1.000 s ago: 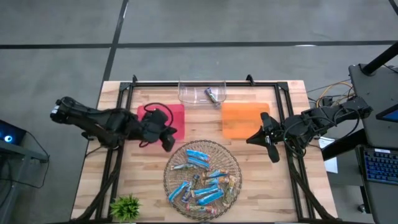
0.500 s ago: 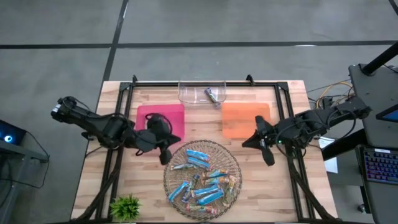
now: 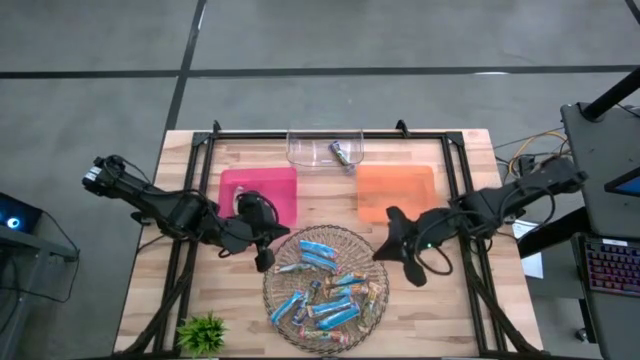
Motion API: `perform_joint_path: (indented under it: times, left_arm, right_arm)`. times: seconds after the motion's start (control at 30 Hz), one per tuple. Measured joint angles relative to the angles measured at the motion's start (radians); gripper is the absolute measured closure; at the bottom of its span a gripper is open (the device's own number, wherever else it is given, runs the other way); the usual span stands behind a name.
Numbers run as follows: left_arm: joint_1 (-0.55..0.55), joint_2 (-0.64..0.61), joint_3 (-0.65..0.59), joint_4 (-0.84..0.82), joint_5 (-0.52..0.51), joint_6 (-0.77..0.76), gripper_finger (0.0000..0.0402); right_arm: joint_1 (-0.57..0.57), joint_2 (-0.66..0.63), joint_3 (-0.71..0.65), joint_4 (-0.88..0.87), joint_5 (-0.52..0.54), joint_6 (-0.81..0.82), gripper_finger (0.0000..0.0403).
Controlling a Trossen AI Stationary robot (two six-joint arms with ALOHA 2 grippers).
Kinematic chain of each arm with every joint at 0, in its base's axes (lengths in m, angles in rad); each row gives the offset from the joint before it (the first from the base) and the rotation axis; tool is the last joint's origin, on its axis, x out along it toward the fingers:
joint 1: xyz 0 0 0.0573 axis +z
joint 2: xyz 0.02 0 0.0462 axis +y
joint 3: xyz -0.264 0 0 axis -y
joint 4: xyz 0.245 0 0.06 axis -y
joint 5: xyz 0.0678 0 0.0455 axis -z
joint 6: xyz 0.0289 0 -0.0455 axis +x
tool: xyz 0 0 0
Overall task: Pick and place Granola Bars by type
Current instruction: Put the yellow granola bar into the yellow bin
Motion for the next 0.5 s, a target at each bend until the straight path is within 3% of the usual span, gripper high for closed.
perform_joint_path:
  times: [0.5]
  left_arm:
    - [0.001,0.0,-0.001,0.0,0.0,0.057,0.0401]
  right_arm:
    - [0.113,0.204,0.285,-0.391,-0.005,-0.28,0.0394]
